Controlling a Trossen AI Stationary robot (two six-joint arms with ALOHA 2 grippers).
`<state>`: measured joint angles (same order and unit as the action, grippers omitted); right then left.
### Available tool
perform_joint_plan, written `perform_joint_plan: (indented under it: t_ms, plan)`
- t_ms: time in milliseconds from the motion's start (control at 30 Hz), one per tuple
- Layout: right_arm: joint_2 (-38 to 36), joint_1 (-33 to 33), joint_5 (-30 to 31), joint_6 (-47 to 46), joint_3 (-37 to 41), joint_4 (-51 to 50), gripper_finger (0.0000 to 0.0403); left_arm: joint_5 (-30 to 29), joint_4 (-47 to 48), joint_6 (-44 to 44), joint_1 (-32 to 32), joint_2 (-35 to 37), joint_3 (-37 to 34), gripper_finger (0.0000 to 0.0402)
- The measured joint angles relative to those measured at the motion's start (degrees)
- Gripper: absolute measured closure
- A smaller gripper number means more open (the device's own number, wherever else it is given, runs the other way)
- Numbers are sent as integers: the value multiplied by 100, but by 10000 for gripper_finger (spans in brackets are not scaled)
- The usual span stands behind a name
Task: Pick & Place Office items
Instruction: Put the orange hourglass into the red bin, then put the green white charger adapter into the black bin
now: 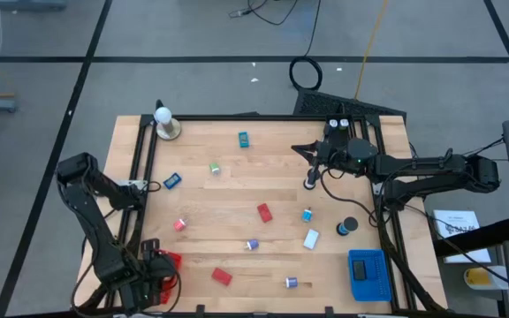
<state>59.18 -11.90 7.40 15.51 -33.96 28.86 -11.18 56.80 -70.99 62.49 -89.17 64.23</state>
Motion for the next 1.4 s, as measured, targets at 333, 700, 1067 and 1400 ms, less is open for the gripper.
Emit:
perform_joint_plan:
  t_ms: [333, 700, 1067, 1400]
  plan:
    - [0, 1, 0, -2, -1, 0, 403, 76, -62, -10, -159, 114, 0, 172]
    - [0, 0, 0, -2, 0, -2, 403, 256, -357, 48, -204, 114, 0, 171]
    - [0, 1, -1, -2, 0, -7, 403, 213, -415, -19, -204, 116, -140, 154]
    - [0, 1, -1, -2, 0, -7, 403, 214, -461, -6, -204, 116, -140, 143]
